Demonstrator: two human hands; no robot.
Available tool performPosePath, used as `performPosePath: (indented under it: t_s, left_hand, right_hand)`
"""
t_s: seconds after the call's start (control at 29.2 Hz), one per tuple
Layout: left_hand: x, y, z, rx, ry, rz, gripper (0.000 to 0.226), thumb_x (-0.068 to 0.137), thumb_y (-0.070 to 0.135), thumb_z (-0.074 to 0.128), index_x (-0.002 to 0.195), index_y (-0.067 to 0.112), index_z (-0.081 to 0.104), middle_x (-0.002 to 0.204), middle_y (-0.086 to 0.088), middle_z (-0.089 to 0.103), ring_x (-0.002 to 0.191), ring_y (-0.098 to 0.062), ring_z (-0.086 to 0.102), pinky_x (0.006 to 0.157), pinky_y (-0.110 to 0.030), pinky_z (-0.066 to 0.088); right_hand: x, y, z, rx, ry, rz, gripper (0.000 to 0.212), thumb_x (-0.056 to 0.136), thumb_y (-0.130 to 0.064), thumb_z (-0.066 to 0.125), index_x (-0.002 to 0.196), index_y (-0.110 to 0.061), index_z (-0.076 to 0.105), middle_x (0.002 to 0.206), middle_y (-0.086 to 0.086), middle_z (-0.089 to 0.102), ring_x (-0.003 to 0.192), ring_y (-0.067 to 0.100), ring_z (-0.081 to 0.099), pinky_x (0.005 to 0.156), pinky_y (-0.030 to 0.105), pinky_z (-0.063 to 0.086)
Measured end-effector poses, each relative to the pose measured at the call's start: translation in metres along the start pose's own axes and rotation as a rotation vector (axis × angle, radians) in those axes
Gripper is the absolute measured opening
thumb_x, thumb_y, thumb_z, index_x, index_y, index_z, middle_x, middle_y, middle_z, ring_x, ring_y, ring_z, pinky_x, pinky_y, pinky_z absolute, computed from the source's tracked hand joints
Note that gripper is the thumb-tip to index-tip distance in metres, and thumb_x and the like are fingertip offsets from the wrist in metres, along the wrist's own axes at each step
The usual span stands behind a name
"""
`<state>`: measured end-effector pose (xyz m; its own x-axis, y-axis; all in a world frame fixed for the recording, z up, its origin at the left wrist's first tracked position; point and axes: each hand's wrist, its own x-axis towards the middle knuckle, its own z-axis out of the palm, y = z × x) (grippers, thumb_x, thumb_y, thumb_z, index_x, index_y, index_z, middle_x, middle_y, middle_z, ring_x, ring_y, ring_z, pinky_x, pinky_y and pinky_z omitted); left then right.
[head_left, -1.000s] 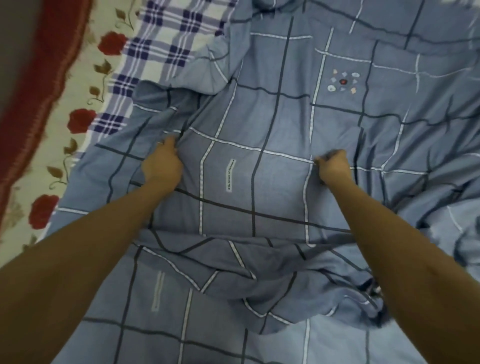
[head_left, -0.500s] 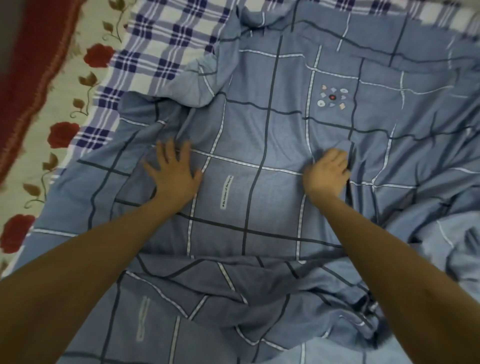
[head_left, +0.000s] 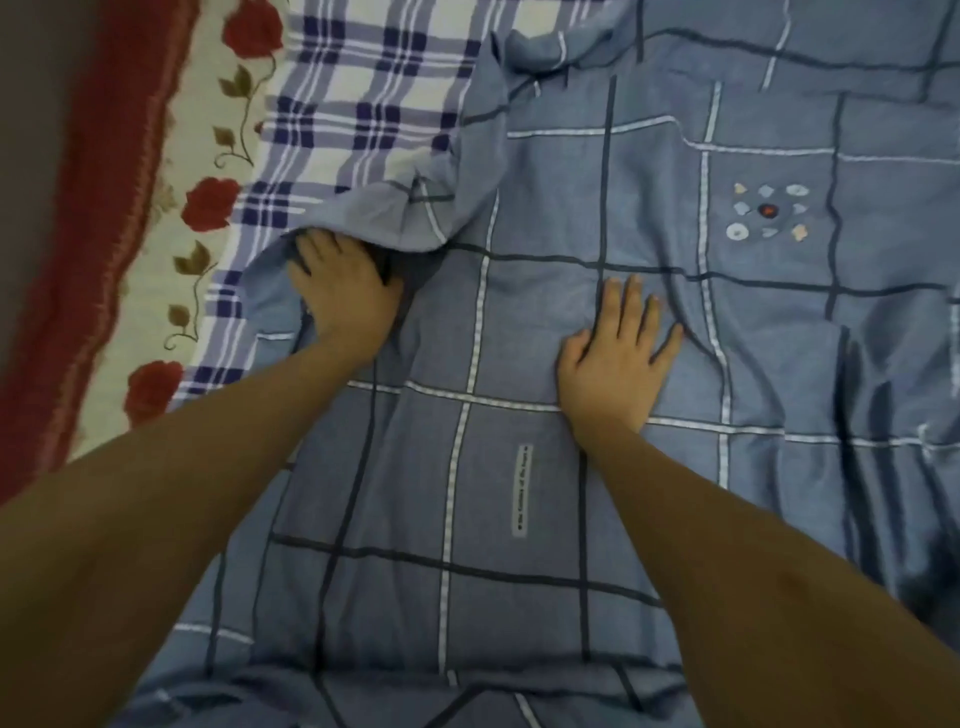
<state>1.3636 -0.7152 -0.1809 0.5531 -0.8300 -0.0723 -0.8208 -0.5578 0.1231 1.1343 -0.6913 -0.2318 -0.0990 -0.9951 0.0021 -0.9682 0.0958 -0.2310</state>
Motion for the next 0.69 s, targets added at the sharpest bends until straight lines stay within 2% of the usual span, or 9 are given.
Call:
performPosePath:
  t_s: [0.14,0.21,0.27,0.34,0.38,0.45,0.51,0.58,0.69]
  left_hand:
    - [0.023,0.007,-0.020,-0.268,0.170,0.077,0.087,0.083,0.022,0.069,0.145,-0.005,0.014,0.151,-0.029,0.008,0.126,-0.044,0.039,0.094,-0.040,0.040]
    - [0.042,0.012,-0.023,-0.324,0.231,0.097,0.091,0.080,0.021,0.071,0.148,0.003,0.013,0.152,-0.026,0.007,0.118,-0.042,0.047,0.083,-0.033,0.046]
    - [0.058,0.019,-0.024,-0.320,0.175,0.108,0.102,0.077,0.023,0.076,0.150,0.015,0.005,0.155,-0.021,0.001,0.120,-0.039,0.047,0.080,-0.031,0.048]
    - [0.070,0.025,-0.023,-0.341,-0.024,0.102,0.113,0.070,0.022,0.083,0.149,0.023,0.003,0.156,-0.017,0.005,0.124,-0.036,0.044,0.085,-0.040,0.049]
    - [0.076,0.023,-0.021,-0.347,-0.149,0.074,0.107,0.070,0.021,0.082,0.149,0.023,0.010,0.154,-0.015,0.017,0.124,-0.035,0.044,0.089,-0.042,0.048]
    - [0.086,0.017,-0.018,-0.348,-0.291,0.051,0.065,0.080,0.019,0.073,0.136,0.015,0.039,0.131,-0.016,0.050,0.114,-0.034,0.053,0.085,-0.044,0.049]
    - [0.093,0.020,-0.025,-0.321,-0.205,0.052,0.015,0.090,0.013,0.054,0.104,0.007,0.054,0.092,-0.013,0.060,0.088,-0.033,0.060,0.066,-0.037,0.045]
    - [0.104,0.021,-0.032,-0.342,-0.090,0.033,0.013,0.091,0.005,0.042,0.089,0.007,0.054,0.078,-0.006,0.053,0.070,-0.024,0.051,0.061,-0.030,0.034]
    - [0.126,0.013,-0.039,-0.463,0.047,-0.113,0.019,0.087,-0.001,0.036,0.090,0.005,0.053,0.078,-0.006,0.050,0.071,-0.022,0.047,0.061,-0.031,0.034]
  right_hand:
    - [0.006,-0.005,-0.002,0.007,-0.017,0.008,0.060,0.090,-0.029,0.027,0.148,-0.014,0.028,0.154,0.008,0.028,0.140,0.031,0.028,0.115,0.048,0.002]
    - [0.007,-0.006,-0.006,0.004,-0.043,0.010,0.061,0.089,-0.030,0.026,0.148,-0.013,0.029,0.154,0.009,0.029,0.140,0.031,0.029,0.115,0.047,0.003]
    - [0.009,-0.005,-0.009,0.002,-0.065,0.017,0.061,0.089,-0.030,0.024,0.148,-0.013,0.028,0.154,0.010,0.028,0.141,0.031,0.027,0.115,0.047,0.003]
    - [0.010,-0.004,-0.011,-0.002,-0.071,0.021,0.061,0.090,-0.030,0.024,0.148,-0.013,0.028,0.154,0.010,0.028,0.140,0.031,0.027,0.115,0.047,0.003]
    - [0.012,-0.005,-0.012,-0.001,-0.079,0.021,0.061,0.090,-0.030,0.024,0.148,-0.012,0.028,0.154,0.010,0.028,0.140,0.032,0.027,0.115,0.046,0.003]
    - [0.013,-0.008,-0.013,-0.011,-0.105,0.027,0.062,0.089,-0.030,0.024,0.148,-0.012,0.027,0.154,0.010,0.028,0.140,0.032,0.025,0.115,0.045,0.002]
    - [0.012,-0.009,-0.013,-0.021,-0.117,0.039,0.062,0.089,-0.030,0.025,0.149,-0.013,0.026,0.154,0.010,0.027,0.141,0.031,0.024,0.115,0.045,0.001]
    - [0.014,-0.010,-0.014,-0.025,-0.130,0.047,0.062,0.089,-0.030,0.024,0.148,-0.013,0.027,0.154,0.010,0.027,0.141,0.031,0.025,0.115,0.045,0.001]
    - [0.013,-0.010,-0.016,-0.030,-0.127,0.039,0.061,0.089,-0.031,0.023,0.147,-0.014,0.029,0.153,0.009,0.030,0.139,0.032,0.027,0.114,0.045,0.002]
